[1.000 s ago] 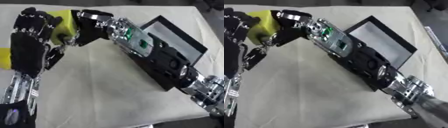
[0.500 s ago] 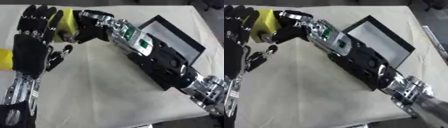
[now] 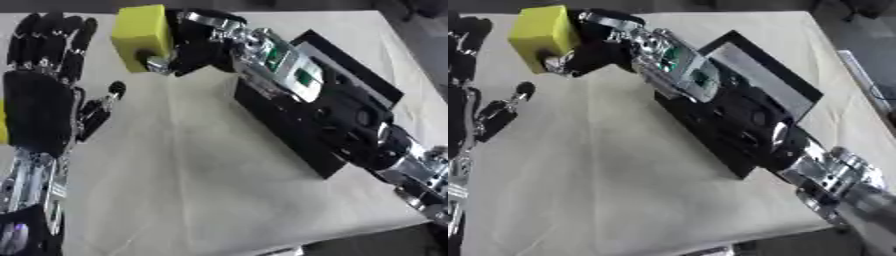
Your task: Pick up the objects with one hand, pass them to the other hand, and then place them into the box on the other side of the table.
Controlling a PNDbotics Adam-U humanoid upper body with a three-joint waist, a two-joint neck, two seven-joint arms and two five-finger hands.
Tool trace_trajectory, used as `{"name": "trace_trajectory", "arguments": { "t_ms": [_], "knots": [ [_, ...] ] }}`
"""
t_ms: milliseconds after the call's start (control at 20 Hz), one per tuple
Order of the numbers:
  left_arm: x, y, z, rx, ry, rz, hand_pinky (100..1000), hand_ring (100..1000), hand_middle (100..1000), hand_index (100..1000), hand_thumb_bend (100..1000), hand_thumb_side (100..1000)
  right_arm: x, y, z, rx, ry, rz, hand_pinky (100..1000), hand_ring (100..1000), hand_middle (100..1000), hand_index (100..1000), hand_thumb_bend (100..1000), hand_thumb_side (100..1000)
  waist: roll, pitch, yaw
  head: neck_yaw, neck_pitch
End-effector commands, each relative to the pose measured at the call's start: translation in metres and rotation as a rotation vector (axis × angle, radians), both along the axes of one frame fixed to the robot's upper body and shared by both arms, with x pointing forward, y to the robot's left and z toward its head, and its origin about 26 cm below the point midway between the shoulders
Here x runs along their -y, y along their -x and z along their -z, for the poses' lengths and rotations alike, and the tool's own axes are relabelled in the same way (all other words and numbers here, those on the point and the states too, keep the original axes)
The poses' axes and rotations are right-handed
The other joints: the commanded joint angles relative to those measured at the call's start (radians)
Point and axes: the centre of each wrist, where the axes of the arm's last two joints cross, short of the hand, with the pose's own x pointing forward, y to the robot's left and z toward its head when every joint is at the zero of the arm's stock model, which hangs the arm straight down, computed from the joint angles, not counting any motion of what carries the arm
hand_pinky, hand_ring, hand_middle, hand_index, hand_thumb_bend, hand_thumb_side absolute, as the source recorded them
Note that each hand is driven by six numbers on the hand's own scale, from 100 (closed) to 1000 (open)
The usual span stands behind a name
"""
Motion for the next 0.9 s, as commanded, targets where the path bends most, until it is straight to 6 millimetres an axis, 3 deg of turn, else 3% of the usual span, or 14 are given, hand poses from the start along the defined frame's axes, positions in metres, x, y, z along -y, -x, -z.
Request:
{"name": "trace_trajectory", "arguments": {
  "t_ms": [50,250,450,650,900],
  "knots": [
    [-0.022,-0.011,0.001,-0.041,-0.02,0.035,820,760,676,808,591,100,0.026,0.01,-0.019,0.065,0.03,0.027,1000,881,704,927,100,100,0.01,-0.036,-0.006,-0.009,0.016],
    [-0.068,-0.029,0.004,-0.235,-0.088,0.102,819,747,687,789,419,100,0.055,0.034,-0.03,0.086,0.13,-0.025,1000,867,724,946,100,100,0.021,-0.049,-0.007,-0.029,0.025],
    [-0.13,-0.039,-0.012,-0.47,-0.09,0.142,825,737,674,790,298,247,0.092,0.054,-0.04,0.115,0.21,-0.035,989,861,737,959,100,100,0.03,-0.048,-0.003,-0.066,0.02],
    [-0.19,-0.03,-0.045,-0.628,0.035,0.196,840,749,689,798,260,370,0.129,0.066,-0.043,0.175,0.274,0.003,970,856,737,961,100,100,0.031,-0.039,-0.003,-0.094,0.01],
    [-0.246,-0.01,-0.073,-0.698,0.23,0.209,842,746,682,799,222,411,0.168,0.073,-0.038,0.254,0.381,0.066,945,844,728,954,131,100,0.029,-0.029,-0.004,-0.119,0.002]
  ]
}}
